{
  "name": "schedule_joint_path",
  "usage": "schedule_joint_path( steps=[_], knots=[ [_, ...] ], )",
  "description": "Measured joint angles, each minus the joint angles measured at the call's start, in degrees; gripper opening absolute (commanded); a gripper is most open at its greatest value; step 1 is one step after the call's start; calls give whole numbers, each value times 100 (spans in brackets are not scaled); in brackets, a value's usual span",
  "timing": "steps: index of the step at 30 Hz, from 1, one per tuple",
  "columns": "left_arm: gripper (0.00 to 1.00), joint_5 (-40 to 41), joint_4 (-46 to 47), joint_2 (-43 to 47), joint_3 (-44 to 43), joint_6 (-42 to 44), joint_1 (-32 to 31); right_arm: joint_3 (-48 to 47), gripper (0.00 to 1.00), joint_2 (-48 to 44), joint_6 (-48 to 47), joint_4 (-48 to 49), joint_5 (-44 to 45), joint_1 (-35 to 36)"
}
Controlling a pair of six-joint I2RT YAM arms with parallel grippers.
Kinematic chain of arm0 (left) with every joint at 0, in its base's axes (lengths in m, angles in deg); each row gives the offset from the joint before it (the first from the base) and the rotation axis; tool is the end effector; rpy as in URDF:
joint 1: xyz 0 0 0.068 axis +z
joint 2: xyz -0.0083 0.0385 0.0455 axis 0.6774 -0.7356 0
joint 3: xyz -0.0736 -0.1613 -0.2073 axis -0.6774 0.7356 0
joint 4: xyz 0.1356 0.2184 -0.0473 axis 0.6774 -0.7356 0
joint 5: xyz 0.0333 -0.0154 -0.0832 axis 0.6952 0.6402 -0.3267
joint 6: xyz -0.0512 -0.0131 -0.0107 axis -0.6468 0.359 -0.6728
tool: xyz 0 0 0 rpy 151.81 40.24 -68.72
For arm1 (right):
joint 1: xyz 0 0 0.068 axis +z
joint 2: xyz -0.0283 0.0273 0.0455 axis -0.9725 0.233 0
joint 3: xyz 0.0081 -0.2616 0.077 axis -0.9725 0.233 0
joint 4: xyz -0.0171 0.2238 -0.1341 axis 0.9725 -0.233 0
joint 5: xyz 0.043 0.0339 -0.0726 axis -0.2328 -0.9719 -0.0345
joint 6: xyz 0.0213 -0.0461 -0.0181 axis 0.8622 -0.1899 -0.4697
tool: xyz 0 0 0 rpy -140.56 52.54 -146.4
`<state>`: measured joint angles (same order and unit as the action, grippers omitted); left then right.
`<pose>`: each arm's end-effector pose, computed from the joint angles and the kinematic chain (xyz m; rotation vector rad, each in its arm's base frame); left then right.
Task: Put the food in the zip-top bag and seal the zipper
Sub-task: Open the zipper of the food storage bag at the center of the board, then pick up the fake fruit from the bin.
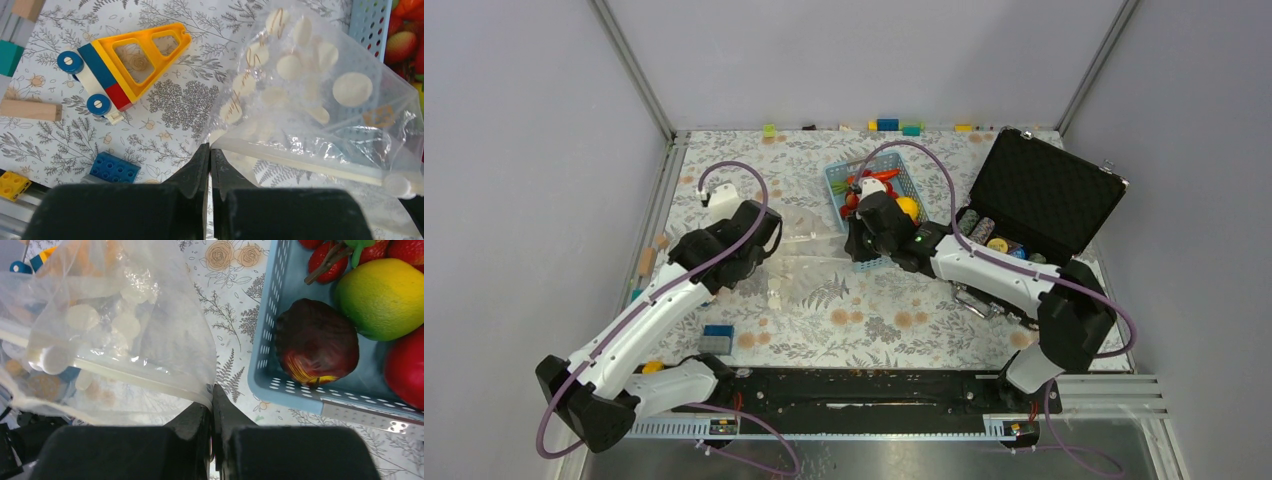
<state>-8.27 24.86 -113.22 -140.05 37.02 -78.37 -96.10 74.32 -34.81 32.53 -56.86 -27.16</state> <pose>0.1679 -0.0947 0.3285 -0.5068 2.2622 0.0956 0.2403 0.2749 0.2714 -0.3811 2.2019 0.6603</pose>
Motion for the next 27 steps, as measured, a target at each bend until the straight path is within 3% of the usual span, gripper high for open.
schedule_joint_path(
  steps=[6, 12, 20, 27],
  knots=[
    [0, -4, 197, 155, 39, -24, -22, 181, 16, -302, -490, -24, -24, -2],
    [0, -1049, 1025, 680, 470, 748, 4, 197, 34, -302, -796, -44, -754, -70],
    [0, -1818, 1366, 688, 686, 973, 2, -149, 97, -376, -1080, 284, -1884, -79],
    [0, -1921, 1572, 691, 688, 966, 4, 177, 100, -1215, -1099, 533, -1816, -315]
  ],
)
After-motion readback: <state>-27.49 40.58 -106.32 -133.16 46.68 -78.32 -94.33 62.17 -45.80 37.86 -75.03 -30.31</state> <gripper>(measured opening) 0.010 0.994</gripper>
